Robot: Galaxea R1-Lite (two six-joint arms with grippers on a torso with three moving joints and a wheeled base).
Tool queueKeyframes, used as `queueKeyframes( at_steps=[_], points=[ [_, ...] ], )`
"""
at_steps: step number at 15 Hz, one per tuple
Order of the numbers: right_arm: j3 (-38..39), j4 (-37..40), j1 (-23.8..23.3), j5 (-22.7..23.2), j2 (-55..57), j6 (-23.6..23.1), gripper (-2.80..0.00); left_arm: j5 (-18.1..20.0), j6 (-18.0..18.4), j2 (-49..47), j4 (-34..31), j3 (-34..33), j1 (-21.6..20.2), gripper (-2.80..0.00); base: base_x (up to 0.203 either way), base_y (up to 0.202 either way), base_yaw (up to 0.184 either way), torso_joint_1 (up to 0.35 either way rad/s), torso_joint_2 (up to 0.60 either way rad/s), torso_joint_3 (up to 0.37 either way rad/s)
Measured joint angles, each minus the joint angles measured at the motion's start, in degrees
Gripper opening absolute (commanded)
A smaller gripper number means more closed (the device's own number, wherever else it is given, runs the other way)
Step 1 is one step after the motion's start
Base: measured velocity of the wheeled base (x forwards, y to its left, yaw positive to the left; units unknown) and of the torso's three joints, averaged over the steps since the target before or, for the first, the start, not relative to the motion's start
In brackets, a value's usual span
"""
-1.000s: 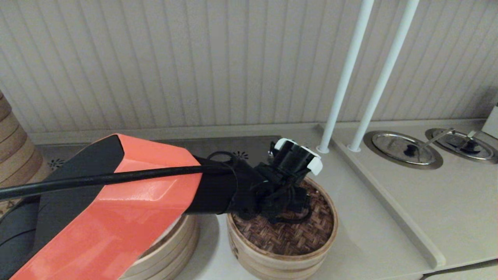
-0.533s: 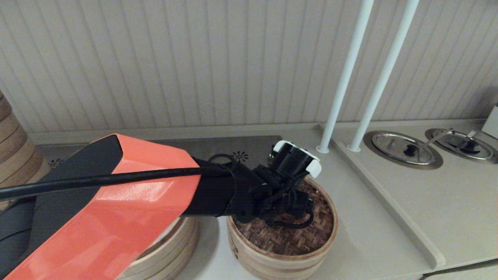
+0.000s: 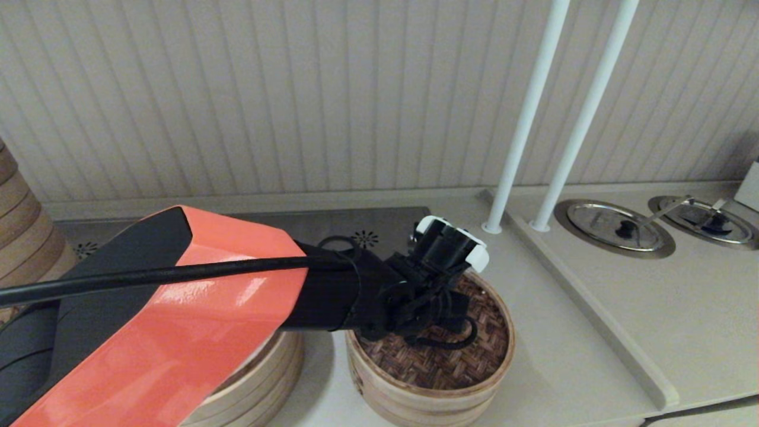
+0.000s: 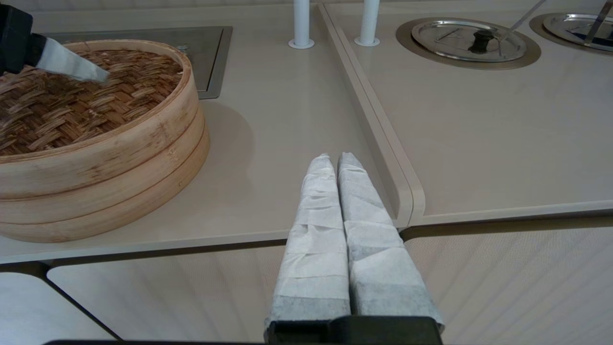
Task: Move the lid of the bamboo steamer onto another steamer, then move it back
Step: Pick up the steamer
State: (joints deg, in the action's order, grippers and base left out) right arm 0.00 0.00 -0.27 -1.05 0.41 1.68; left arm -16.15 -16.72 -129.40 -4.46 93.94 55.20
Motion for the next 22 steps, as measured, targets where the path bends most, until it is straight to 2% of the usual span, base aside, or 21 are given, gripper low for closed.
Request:
queueKeyframes(
  at_steps=[14,16,22],
  points=[
    [0.0,0.0,0.0,0.0,0.0,0.0,-2.8,-0.6,0.1,0.1,0.9,0.1,0.3,-2.8,0.0,0.0,0.0,0.0,0.0,0.0],
    [0.0,0.0,0.0,0.0,0.0,0.0,-2.8,-1.8,-0.1,0.8,0.8,0.1,0.3,-2.8,0.0,0.0,0.0,0.0,0.0,0.0],
    [0.0,0.0,0.0,0.0,0.0,0.0,-2.8,-2.2,0.2,1.8,0.9,0.5,0.3,-2.8,0.0,0.0,0.0,0.0,0.0,0.0]
  ],
)
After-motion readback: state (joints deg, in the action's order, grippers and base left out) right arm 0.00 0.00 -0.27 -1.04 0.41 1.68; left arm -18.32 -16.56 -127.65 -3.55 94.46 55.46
